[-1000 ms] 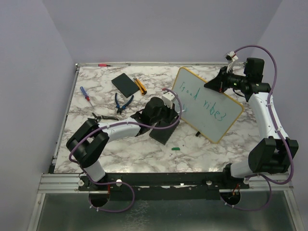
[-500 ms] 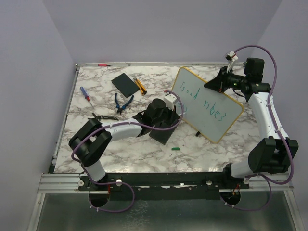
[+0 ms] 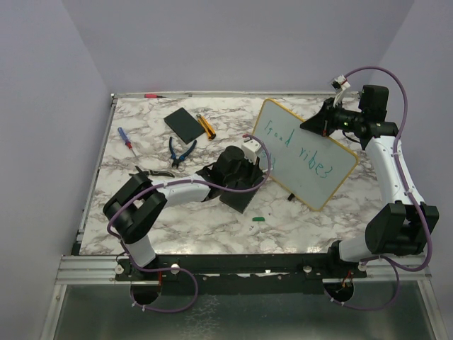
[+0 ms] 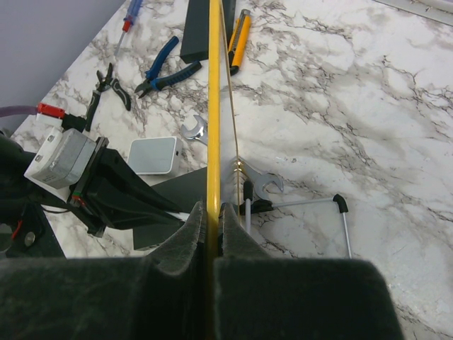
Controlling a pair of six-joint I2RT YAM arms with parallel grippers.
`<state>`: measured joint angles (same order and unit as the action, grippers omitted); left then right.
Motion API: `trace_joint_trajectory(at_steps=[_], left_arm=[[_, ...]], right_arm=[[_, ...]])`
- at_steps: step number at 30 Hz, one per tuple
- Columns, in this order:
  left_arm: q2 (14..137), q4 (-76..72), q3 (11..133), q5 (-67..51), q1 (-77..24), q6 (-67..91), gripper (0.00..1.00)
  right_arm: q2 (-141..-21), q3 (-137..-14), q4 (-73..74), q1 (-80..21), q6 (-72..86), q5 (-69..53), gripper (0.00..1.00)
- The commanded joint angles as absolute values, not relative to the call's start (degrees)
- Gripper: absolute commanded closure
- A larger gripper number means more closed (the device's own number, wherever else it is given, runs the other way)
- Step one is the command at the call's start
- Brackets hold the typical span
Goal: Write a sentence on the whiteboard
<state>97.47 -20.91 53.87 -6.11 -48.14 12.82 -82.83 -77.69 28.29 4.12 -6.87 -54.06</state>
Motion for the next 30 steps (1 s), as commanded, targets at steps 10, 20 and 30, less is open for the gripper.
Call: trace_joint_trajectory(at_steps=[10,20,30], left_arm=[[97.0,-23.4,56.0,-6.8,-49.0,13.1,1.00],[95.2,-23.4,55.6,-6.0,-49.0,13.0,1.00],[92.1,-20.4,54.5,-5.7,-49.0,12.5,1.00]], right_arm=[[-83.2,-76.0,31.5,3.5,-6.7,-56.2,0.99],[-83.1,-75.9,31.5,3.4,-6.7,-56.2,0.99],[-83.4,-75.8,31.5,3.4,-6.8,-56.3,0.99]])
